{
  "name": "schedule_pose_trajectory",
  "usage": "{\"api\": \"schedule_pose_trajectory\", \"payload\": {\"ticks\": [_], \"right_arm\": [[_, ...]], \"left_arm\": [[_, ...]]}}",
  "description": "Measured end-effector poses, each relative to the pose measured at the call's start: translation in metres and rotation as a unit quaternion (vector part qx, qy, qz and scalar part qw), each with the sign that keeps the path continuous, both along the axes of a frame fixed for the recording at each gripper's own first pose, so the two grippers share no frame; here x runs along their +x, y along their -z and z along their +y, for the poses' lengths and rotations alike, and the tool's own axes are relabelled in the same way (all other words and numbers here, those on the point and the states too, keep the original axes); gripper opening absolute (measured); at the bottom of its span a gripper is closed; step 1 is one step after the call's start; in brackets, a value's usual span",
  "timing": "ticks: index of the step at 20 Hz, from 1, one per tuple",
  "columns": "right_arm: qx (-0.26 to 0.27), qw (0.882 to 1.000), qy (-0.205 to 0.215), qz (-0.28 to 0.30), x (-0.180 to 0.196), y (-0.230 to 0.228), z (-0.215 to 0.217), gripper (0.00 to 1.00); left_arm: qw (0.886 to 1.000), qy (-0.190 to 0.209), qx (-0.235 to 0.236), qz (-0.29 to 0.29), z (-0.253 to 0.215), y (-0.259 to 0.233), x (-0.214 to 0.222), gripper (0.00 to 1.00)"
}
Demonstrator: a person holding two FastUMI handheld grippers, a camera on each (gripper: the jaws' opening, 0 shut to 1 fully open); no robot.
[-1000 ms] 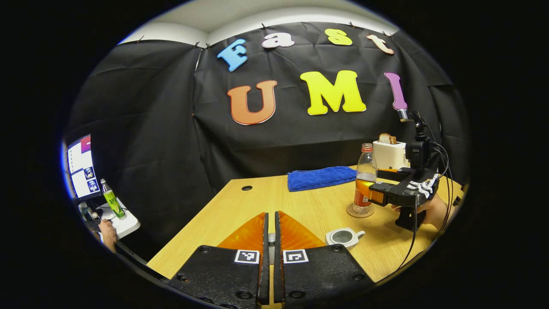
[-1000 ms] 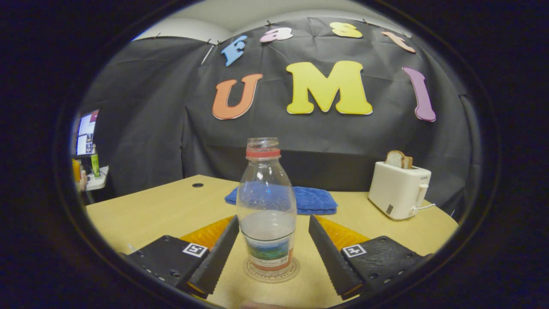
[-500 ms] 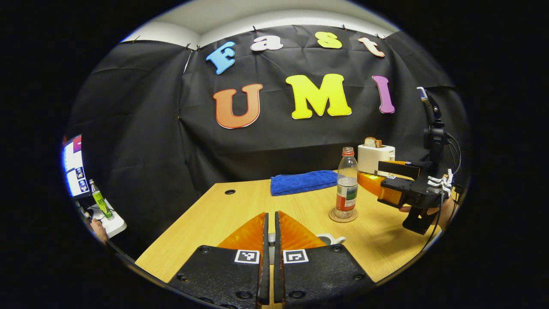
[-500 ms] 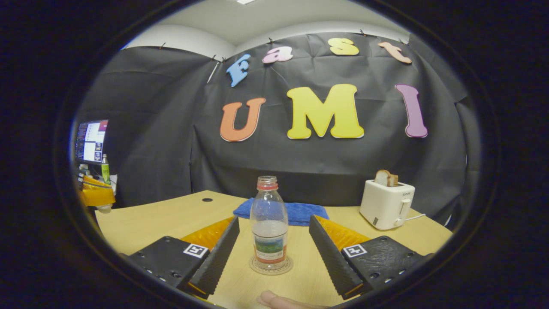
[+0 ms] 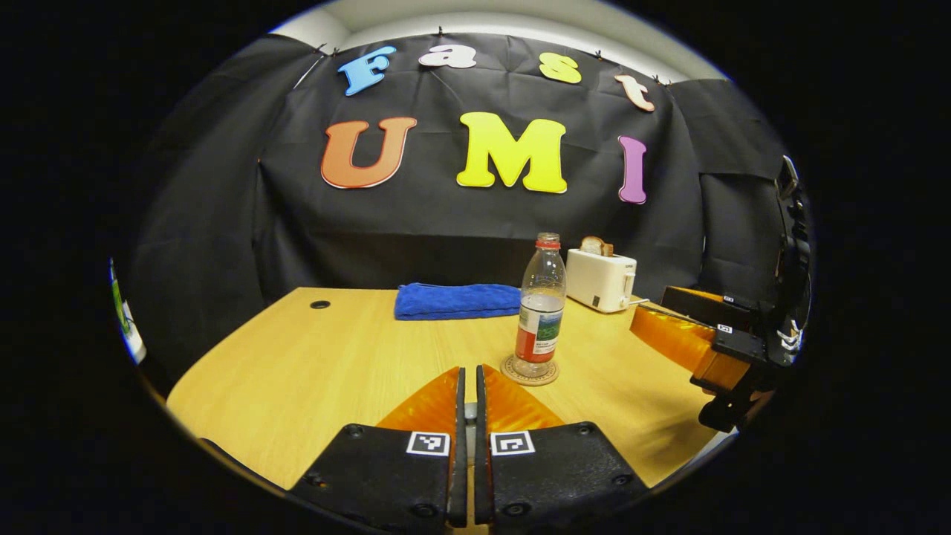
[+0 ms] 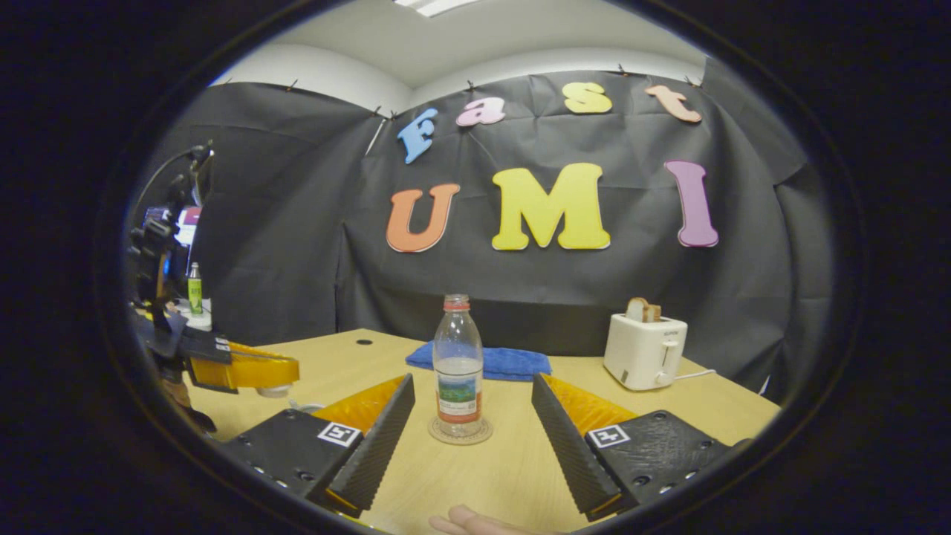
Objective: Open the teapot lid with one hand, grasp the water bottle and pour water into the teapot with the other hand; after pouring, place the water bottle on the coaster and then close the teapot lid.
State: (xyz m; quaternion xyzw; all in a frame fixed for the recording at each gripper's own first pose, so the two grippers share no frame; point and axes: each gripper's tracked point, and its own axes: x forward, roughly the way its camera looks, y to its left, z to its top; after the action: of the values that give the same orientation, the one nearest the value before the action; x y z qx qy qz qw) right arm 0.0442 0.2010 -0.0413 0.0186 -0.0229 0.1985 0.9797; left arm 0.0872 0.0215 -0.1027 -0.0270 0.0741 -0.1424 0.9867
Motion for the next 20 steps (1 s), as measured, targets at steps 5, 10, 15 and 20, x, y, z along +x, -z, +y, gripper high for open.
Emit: {"api": "schedule_pose_trajectory", "payload": {"ticks": [5,10,15,20], "right_arm": [[0.03,0.999,0.009,0.007,-0.007,0.007,-0.023,0.95],[0.057,0.998,0.015,0.022,-0.009,0.02,-0.044,0.96],[0.062,0.998,0.019,0.026,-0.011,0.02,-0.049,0.92],[0.05,0.999,0.015,0.012,-0.02,0.016,-0.045,0.92]], "left_arm": [[0.999,-0.007,-0.046,0.002,0.005,0.017,0.018,0.06],[0.996,-0.004,-0.087,0.007,-0.004,0.022,0.022,0.06],[0.998,-0.02,-0.065,-0.002,-0.007,0.026,0.027,0.06],[0.999,-0.029,-0.023,-0.018,-0.006,0.031,0.031,0.06]]}}
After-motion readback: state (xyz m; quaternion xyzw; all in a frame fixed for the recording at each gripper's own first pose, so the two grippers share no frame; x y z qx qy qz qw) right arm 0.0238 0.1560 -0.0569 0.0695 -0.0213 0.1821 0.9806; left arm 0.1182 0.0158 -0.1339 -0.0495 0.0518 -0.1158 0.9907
